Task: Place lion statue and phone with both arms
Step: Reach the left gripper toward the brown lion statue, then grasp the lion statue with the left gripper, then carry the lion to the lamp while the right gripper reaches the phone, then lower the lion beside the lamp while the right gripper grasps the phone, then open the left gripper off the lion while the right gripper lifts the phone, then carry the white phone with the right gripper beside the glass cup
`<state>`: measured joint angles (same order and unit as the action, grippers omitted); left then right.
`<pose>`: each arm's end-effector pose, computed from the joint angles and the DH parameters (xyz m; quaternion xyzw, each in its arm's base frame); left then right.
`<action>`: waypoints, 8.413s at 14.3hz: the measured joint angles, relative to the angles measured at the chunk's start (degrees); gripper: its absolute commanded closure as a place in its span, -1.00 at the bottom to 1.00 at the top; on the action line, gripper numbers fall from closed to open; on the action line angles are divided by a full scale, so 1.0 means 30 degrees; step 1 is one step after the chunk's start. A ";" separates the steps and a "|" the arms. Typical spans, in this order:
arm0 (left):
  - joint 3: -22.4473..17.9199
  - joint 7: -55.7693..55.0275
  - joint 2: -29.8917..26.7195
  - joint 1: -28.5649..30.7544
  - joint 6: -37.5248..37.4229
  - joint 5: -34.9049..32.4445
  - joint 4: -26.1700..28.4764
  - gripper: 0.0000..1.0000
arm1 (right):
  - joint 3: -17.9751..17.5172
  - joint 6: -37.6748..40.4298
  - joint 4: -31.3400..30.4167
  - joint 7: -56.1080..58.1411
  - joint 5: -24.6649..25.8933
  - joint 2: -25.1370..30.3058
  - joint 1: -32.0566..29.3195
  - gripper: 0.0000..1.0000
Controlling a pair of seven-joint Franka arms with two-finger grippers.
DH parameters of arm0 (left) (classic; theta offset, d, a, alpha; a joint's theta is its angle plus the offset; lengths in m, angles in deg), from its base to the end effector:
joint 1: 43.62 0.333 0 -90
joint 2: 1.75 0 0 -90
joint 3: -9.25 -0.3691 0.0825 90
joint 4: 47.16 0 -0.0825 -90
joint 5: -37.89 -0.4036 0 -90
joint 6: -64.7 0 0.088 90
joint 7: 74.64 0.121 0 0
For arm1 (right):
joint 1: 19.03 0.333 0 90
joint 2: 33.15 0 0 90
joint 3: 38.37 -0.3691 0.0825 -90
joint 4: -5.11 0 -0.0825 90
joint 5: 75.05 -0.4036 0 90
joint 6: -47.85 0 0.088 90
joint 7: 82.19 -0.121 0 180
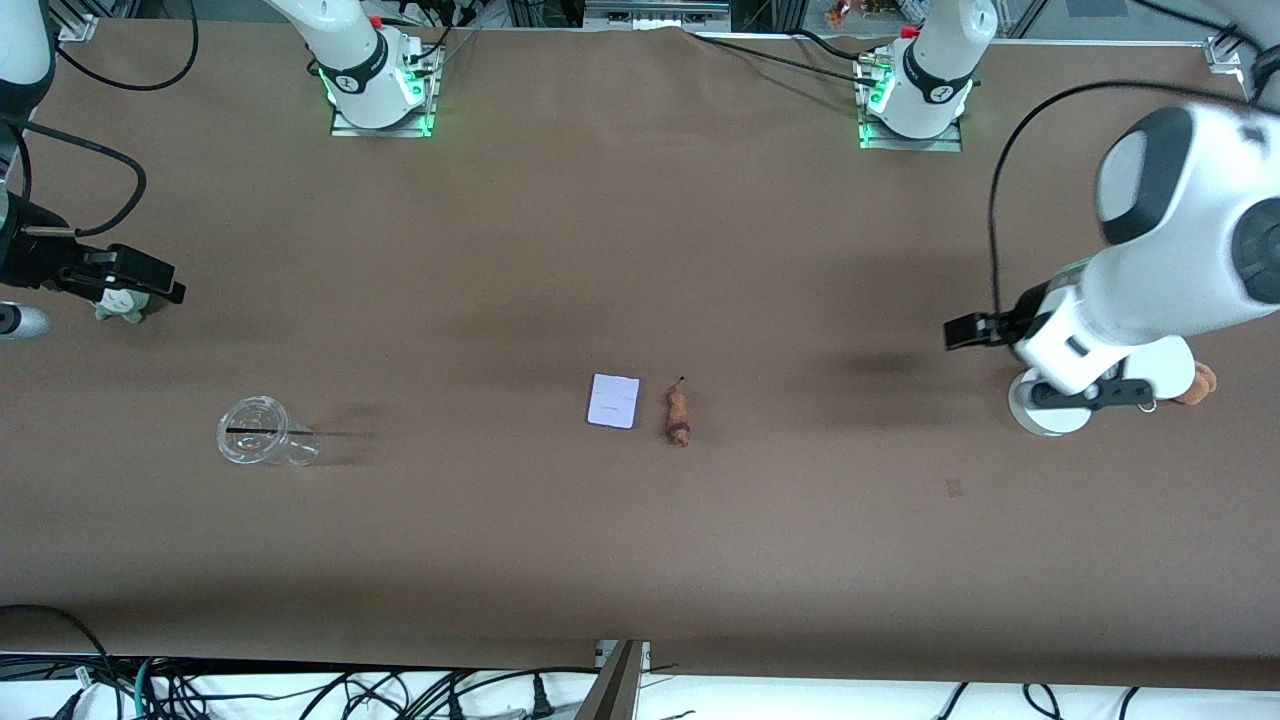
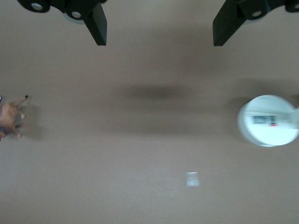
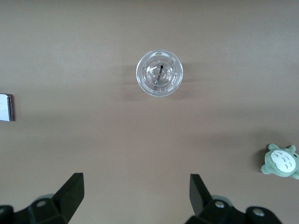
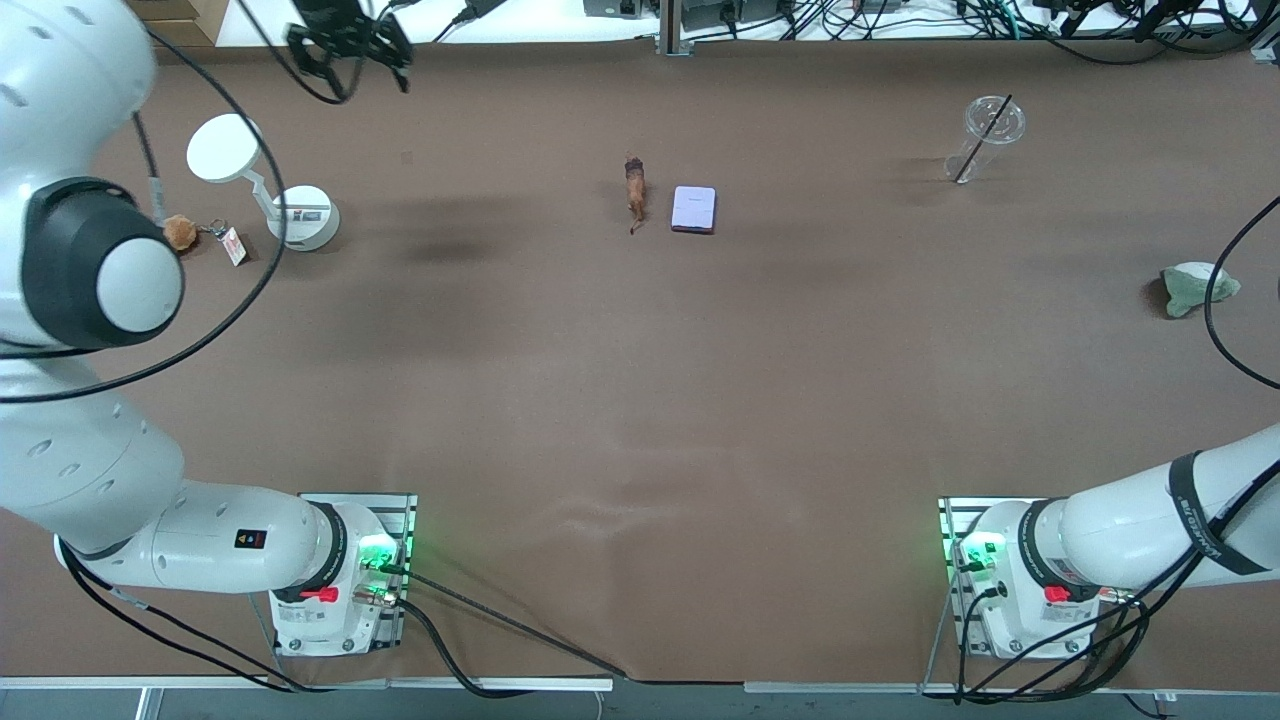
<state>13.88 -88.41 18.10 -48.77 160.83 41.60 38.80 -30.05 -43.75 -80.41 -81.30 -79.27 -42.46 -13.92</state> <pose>0.6702 -0.1152 0.4886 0.9946 0.0420 -0.0913 0.0276 0.6307 -0.0190 0.6075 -0.9991 0.0216 0.0264 0.0260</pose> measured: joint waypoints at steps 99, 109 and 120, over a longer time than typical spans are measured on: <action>0.4884 0.3793 -0.4929 0.7585 0.0309 -0.2360 0.3452 -1.00 | 0.1307 -1.2402 0.1391 -1.1284 0.1512 -1.1977 1.1448 0.48; 0.4941 0.3495 -0.4925 0.7569 0.0110 -0.2359 0.3106 -1.00 | 0.3580 -0.9423 -0.0892 -0.5279 0.1509 -1.0931 0.9295 0.48; 0.4914 0.3472 -0.4631 0.7578 0.1218 -0.2360 0.2580 -1.00 | 0.3723 -1.1532 -0.2280 -0.2333 0.1509 -1.0937 0.7397 0.48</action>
<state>28.62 -78.00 4.21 -26.04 164.48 34.52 46.54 -18.88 -78.34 -87.25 -88.30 -74.74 -75.27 8.27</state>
